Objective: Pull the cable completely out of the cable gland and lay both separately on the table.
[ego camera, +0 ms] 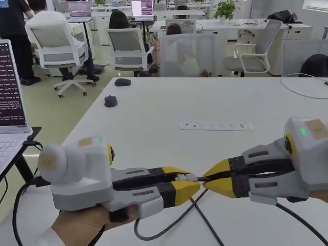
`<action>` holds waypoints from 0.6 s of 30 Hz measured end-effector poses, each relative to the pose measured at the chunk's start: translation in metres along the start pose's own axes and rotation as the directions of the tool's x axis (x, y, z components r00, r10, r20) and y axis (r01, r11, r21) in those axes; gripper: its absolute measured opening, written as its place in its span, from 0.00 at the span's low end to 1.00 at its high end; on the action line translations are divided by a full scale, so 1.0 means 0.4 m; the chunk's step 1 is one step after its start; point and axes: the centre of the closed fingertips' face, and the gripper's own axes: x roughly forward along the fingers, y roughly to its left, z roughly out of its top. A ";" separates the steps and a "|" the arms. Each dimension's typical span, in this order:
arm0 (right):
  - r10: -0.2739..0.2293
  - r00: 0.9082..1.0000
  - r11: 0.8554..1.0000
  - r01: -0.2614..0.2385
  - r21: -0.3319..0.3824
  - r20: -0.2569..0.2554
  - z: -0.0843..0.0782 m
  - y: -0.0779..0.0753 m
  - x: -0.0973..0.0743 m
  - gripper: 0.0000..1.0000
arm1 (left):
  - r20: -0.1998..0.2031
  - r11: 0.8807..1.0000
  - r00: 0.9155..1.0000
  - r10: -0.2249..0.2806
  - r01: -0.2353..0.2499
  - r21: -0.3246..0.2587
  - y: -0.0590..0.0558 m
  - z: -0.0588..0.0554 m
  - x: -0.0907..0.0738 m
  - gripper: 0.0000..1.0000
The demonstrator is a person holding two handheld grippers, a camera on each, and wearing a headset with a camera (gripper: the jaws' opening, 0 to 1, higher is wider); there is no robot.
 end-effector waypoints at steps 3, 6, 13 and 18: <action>-0.002 1.000 1.000 0.002 0.002 -0.001 -0.004 -0.002 0.000 0.03 | -0.001 1.000 1.000 0.004 -0.004 0.002 0.002 0.000 -0.004 0.16; -0.007 1.000 1.000 0.007 0.009 -0.006 -0.013 -0.006 -0.001 0.03 | -0.001 1.000 1.000 0.012 -0.012 0.005 0.007 0.001 -0.010 0.16; -0.034 0.999 0.999 0.035 0.040 -0.032 -0.052 -0.023 -0.018 0.03 | 0.006 0.999 0.999 0.035 -0.035 0.003 0.021 0.008 -0.029 0.16; -0.068 0.995 0.994 0.074 0.076 -0.076 -0.104 -0.039 -0.038 0.03 | 0.017 0.999 0.999 0.051 -0.051 -0.002 0.032 0.014 -0.044 0.16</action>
